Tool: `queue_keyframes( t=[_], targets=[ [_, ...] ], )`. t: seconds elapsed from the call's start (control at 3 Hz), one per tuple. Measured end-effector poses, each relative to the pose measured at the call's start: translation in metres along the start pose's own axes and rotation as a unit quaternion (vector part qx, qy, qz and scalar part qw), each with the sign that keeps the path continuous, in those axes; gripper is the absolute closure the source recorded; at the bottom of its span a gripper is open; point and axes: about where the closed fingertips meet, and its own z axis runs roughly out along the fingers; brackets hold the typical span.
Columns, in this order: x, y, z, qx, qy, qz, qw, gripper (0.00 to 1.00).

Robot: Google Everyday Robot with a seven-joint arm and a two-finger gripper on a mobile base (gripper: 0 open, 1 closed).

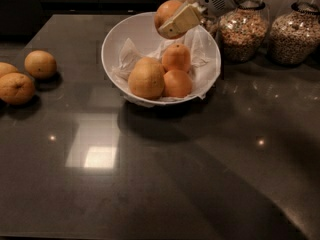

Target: Pick orange from white bowl

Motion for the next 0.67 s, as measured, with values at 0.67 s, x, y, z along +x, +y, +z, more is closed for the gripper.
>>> queue_keyframes(
  t=[0.67],
  targets=[
    [0.0003, 0.0093, -0.0218, -0.004, -0.007, -0.025, 0.9997, 1.00]
  ],
)
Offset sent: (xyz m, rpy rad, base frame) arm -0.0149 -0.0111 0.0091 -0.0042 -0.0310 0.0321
